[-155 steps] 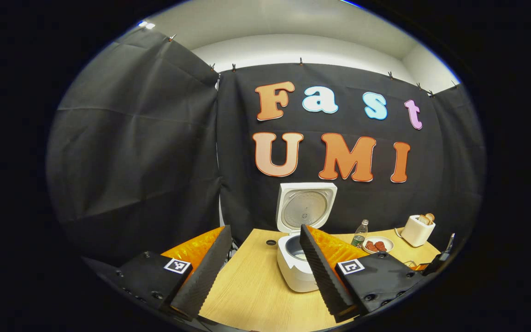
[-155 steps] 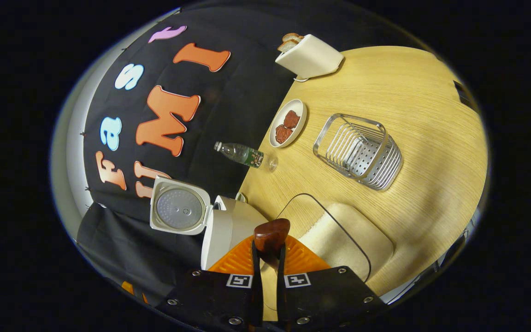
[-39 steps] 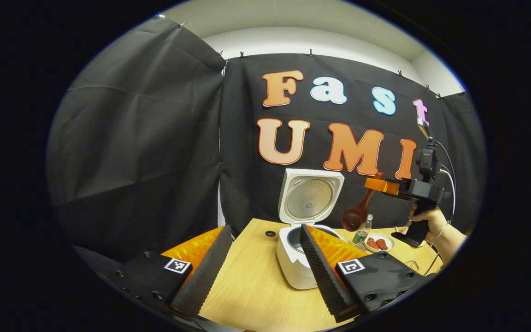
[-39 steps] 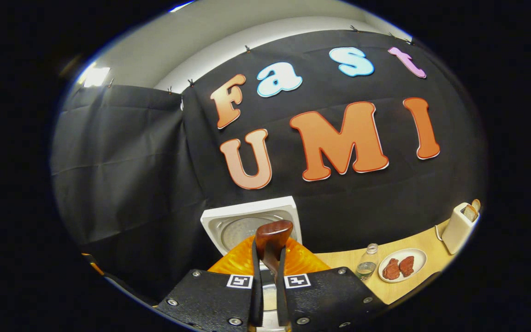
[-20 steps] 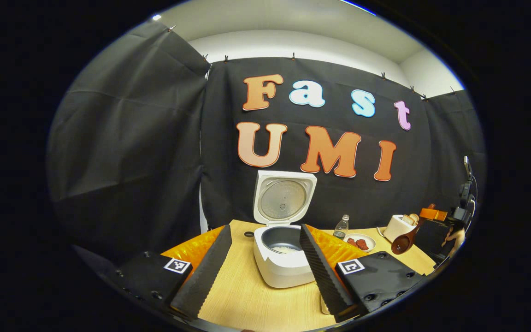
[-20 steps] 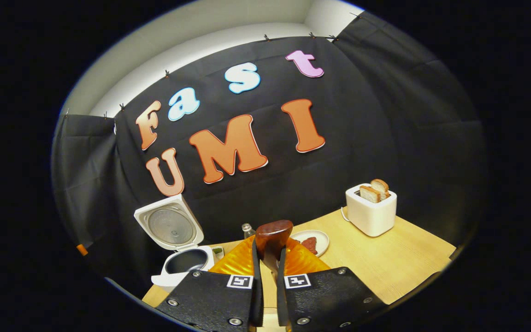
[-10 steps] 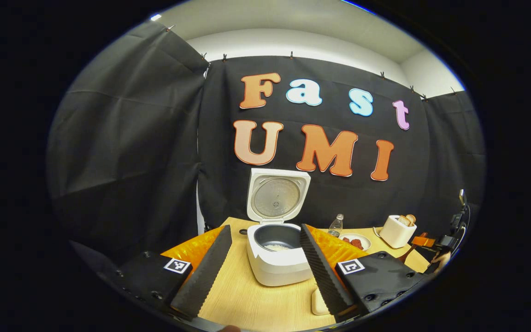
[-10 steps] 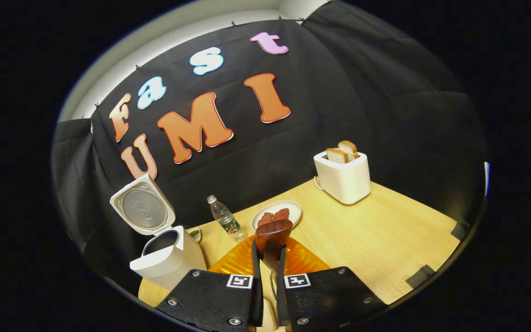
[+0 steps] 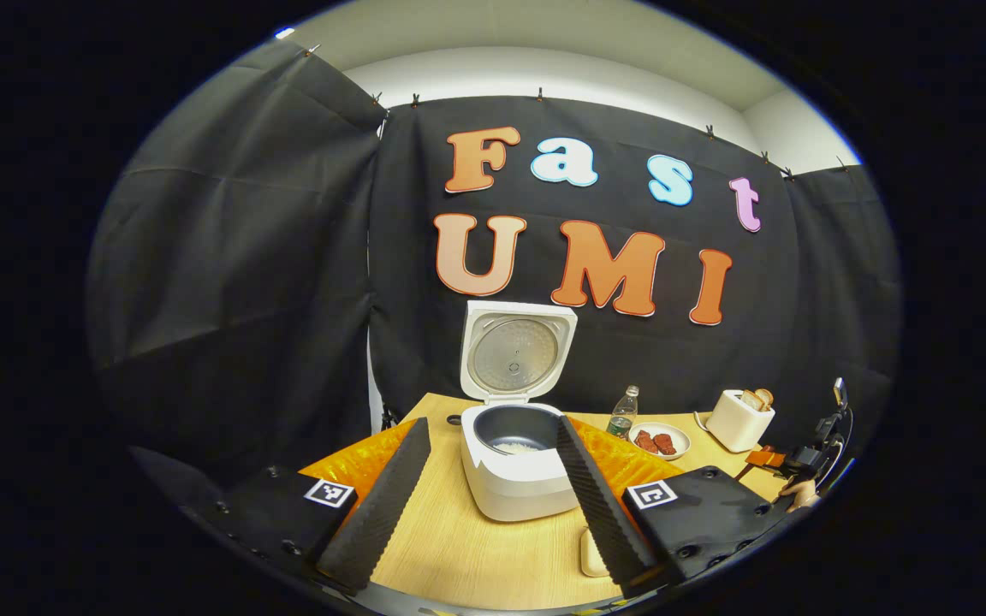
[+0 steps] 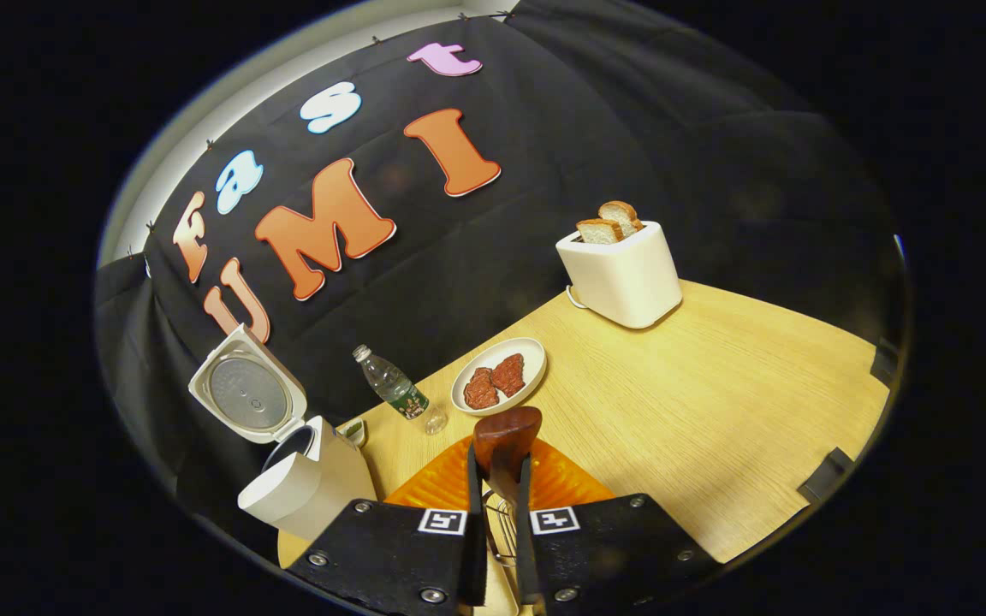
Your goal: Close the left gripper, press the button to open the rice cooker; take a wooden spoon from the chopstick holder with the right hand, scoop a spoonful of rice and pour it into the rice cooker, then put the wooden spoon back into the chopstick holder.
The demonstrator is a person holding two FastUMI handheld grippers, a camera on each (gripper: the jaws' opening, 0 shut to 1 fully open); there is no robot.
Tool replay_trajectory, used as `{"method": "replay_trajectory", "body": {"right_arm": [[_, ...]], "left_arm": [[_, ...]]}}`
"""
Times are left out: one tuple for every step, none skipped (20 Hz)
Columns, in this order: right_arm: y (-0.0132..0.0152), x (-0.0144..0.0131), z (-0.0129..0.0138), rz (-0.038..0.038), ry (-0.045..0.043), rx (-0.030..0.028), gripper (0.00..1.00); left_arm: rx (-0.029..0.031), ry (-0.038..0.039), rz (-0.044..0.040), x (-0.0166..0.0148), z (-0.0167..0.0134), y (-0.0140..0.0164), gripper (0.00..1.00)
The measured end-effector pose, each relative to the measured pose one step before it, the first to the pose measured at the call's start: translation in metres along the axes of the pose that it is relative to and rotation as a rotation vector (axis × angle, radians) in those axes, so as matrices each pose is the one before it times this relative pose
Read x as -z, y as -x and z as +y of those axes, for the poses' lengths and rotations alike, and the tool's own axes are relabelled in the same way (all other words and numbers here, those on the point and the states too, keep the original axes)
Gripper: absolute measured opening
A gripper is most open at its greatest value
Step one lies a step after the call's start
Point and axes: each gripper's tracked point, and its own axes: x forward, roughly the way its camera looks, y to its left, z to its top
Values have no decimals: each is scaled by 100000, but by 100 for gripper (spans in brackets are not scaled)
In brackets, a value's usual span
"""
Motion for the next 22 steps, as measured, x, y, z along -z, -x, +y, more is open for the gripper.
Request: {"method": "replay_trajectory", "body": {"right_arm": [[-48, -157, -60, -886, -1355, -1684, 14], [-56, -101, -406, 460, -1734, 685, 18], [-113, 83, -290, 774, -3109, -360, 19], [9, 201, -320, 1642, -3515, 701, 23], [-174, 39, -773, 1251, -1758, 2338, 24], [46, -261, -717, -792, -422, 1993, 35], [263, -52, -98, -318, -859, -239, 44], [504, -88, 199, 242, -1125, -808, 66], [526, -93, -107, 2, 733, 889, 77], [318, 239, -444, -276, 2849, 1873, 94], [506, 69, -400, -169, 3135, 1982, 95], [596, -8, -296, 4, 3519, 1967, 94], [830, -460, -35, -614, 3684, 1306, 94], [718, -569, 66, -776, 3093, 680, 95], [822, -431, 28, -758, 2598, 407, 95], [794, -549, 73, -696, 1973, -97, 95], [628, -512, 266, -608, 1795, -289, 94], [559, -470, 49, -178, 1608, -303, 94], [421, -356, 160, 14, 1119, -114, 94], [468, -554, 47, -539, 730, -86, 94], [459, -595, 65, -1069, 601, -107, 94], [369, -411, -77, -878, 581, 290, 95]], "left_arm": [[5, 94, 278, 15, 16, 42, 100], [78, 314, 19, -124, -91, -213, 100], [229, 440, -189, -9, -71, -134, 100], [61, 404, -136, -163, -117, -342, 100], [180, 198, -82, -245, -233, -359, 100], [542, -25, -505, -290, -322, -301, 100], [786, -336, -668, -373, -493, -237, 100], [992, -1012, -584, -494, -455, -457, 100], [609, -1375, -372, -371, -257, -442, 100], [400, -1343, -297, -482, -204, -542, 100], [76, -862, -616, -553, -177, -474, 100], [211, -170, -761, -757, -263, -719, 100], [716, 673, -640, -785, -452, -738, 100], [999, 1029, 91, -617, -562, -953, 100], [982, 1406, -476, -832, -505, -1074, 100], [1199, 1314, -461, -905, -526, -1302, 100], [1265, 823, 105, -629, -679, -1298, 100], [745, 313, 1434, -515, -371, -1397, 100], [857, 167, 1650, -312, -352, -1433, 100], [527, 285, 272, -874, -271, -1381, 100], [297, -319, -317, -1147, -221, -1387, 100], [-257, -1090, -716, -811, 70, -1336, 100]]}}
